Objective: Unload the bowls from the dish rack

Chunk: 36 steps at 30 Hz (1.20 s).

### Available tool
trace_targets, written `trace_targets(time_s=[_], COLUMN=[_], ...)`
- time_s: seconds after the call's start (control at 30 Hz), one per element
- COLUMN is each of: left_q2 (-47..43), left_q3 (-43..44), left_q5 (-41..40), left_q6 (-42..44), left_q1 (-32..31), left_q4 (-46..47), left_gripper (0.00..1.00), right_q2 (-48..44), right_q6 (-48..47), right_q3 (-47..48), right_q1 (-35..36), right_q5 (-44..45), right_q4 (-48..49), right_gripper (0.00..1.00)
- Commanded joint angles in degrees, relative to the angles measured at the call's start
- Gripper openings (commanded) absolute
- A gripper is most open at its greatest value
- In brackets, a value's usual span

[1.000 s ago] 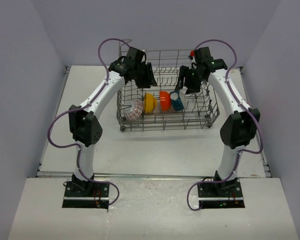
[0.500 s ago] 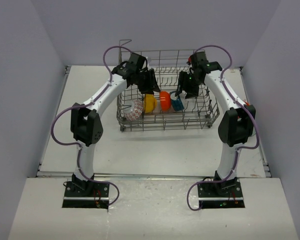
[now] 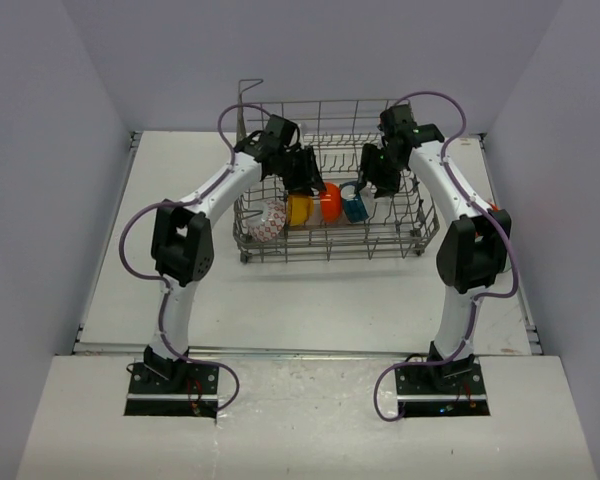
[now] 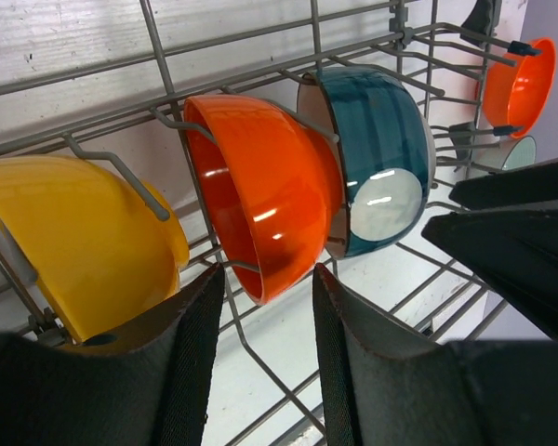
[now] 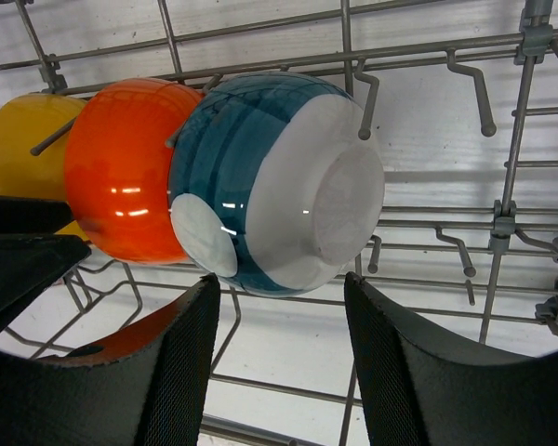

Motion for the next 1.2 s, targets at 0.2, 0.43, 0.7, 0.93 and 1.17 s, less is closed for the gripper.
trace_targets(time_s=[0.2,0.43,0.7,0.93,1.17], left_q2=[0.32,-1.53,-2.93,-4.07,-4.87], left_q3=[-5.15,-14.56,-20.01,-23.87,-26.25], left_q5=[5.2,11.53,14.17,16.62,18.91], left_q6=[-2.48,-8.02,-11.54,-13.2,-14.26], left_q1=[0.08,0.35,0.7,1.58,2.28], left_q4=[10.75,26.3,33.7,41.32,46.27], left_gripper=[0.44,0.42,0.3,0.08,0.0], right_q2=[-2.2,-3.34,-2.9,-3.86,-5.54], right_q6=[1.42,2.3,0.81,0.19,-0.34], right_q3=[3.09,6.35,4.25,0.29,2.92], right_q1=[-1.16,-5.99,-11.53,-12.15,-13.03], right_q5=[4.75,9.76,14.34,17.5,17.24], right_q4=[-1.0,-5.56,-7.42,-5.23,-4.96], right_gripper=[0.56,0.56,0.51,0.49,0.49])
